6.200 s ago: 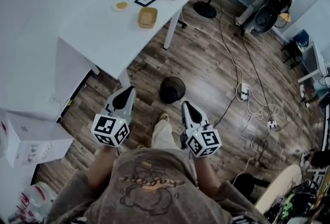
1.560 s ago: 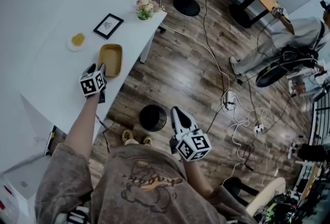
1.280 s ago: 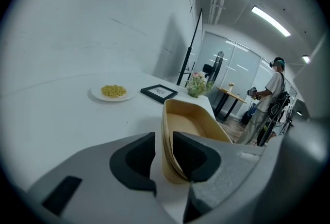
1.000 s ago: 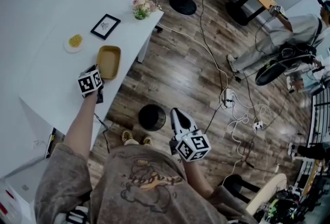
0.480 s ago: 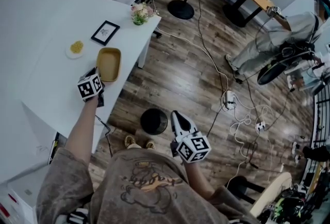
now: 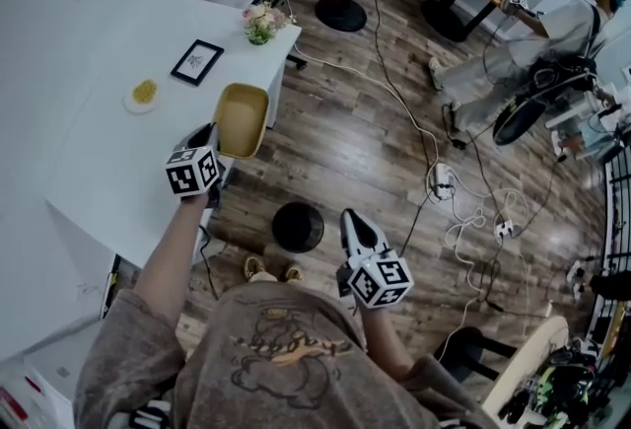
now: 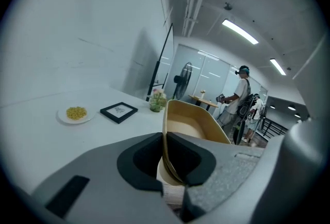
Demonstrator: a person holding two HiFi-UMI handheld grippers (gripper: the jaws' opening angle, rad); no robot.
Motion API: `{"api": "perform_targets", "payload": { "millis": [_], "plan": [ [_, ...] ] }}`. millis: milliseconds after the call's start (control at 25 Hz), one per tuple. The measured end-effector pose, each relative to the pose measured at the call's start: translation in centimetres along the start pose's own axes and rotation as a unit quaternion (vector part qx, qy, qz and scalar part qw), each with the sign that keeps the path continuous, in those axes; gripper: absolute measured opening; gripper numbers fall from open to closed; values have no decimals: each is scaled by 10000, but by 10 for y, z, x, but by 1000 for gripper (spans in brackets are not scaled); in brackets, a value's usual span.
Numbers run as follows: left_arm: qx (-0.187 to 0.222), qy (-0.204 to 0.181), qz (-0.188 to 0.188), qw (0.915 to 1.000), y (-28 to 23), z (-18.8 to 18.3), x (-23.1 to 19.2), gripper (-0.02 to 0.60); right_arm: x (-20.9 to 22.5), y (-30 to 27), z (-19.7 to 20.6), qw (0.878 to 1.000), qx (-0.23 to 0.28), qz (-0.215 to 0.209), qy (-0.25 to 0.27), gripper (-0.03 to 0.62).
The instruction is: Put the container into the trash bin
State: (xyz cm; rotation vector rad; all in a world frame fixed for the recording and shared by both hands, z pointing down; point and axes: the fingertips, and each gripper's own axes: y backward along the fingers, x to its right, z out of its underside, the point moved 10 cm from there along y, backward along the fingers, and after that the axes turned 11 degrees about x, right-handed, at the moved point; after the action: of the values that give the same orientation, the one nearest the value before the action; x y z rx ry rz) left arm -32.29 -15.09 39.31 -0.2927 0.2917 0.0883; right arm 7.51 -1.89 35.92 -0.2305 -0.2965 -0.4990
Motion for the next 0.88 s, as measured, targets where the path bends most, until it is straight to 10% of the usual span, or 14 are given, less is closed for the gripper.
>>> {"api": "perform_targets", "payload": {
  "millis": [880],
  "plan": [
    [-27,-381,1641,9857,-4,7,166,26,47,85,8,9939,551,915,-259,0]
  ]
}}
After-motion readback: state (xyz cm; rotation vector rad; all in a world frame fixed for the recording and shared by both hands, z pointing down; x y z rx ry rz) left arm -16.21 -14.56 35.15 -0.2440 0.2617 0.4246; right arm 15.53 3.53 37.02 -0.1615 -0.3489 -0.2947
